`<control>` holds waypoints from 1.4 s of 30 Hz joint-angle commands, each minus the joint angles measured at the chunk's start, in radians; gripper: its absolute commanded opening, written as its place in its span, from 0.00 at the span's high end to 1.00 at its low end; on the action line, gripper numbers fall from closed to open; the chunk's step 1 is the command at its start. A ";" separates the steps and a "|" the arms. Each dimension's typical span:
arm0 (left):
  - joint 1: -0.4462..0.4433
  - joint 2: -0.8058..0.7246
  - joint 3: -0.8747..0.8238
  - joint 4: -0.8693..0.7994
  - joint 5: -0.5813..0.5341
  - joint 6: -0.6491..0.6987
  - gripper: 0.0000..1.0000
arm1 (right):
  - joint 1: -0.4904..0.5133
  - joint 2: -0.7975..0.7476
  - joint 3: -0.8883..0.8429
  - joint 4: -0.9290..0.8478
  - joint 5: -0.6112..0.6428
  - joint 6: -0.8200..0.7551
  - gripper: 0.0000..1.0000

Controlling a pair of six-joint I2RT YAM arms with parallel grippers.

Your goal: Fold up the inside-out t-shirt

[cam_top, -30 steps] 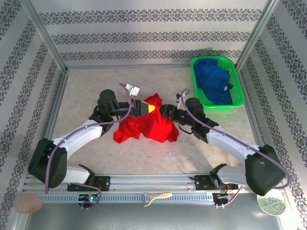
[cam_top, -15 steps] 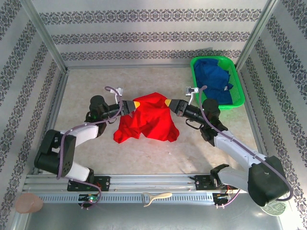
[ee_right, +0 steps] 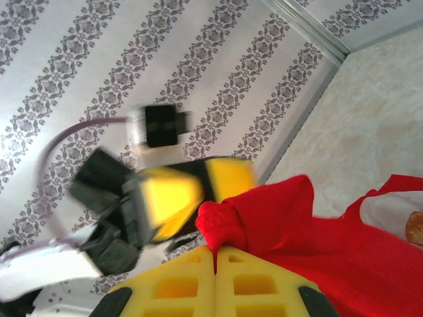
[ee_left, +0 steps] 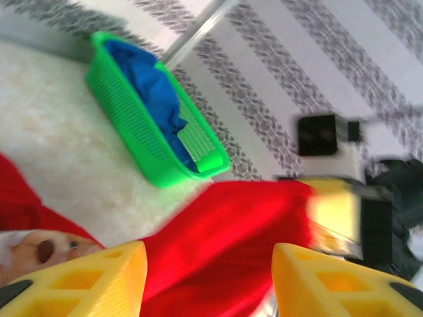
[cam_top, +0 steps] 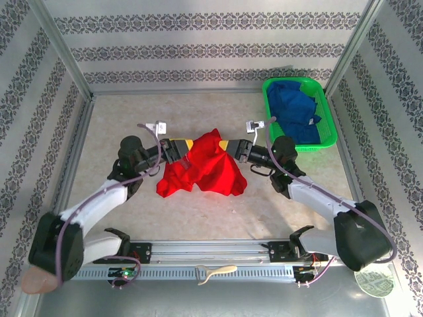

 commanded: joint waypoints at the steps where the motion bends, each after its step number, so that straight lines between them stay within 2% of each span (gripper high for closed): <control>1: -0.102 -0.062 0.024 -0.228 -0.169 0.209 0.49 | -0.009 0.023 0.012 0.104 0.007 0.033 1.00; 13: -0.241 0.128 0.182 -0.187 -0.099 0.287 0.63 | -0.003 0.035 0.001 0.117 0.036 0.063 1.00; 34: -0.248 0.248 0.268 -0.134 -0.154 0.310 0.68 | -0.004 -0.002 -0.015 0.096 0.034 0.069 1.00; 37: -0.247 0.259 0.284 -0.118 -0.146 0.306 0.79 | -0.006 -0.004 -0.020 0.093 0.033 0.068 1.00; 39: -0.246 0.265 0.298 -0.128 -0.127 0.311 0.97 | -0.012 -0.007 -0.026 0.093 0.036 0.069 1.00; 40: -0.246 0.264 0.305 -0.136 -0.116 0.314 1.00 | -0.016 -0.009 -0.028 0.093 0.036 0.070 1.00; 42: -0.244 0.255 0.310 -0.153 -0.101 0.313 1.00 | -0.028 -0.012 -0.029 0.086 0.036 0.067 1.00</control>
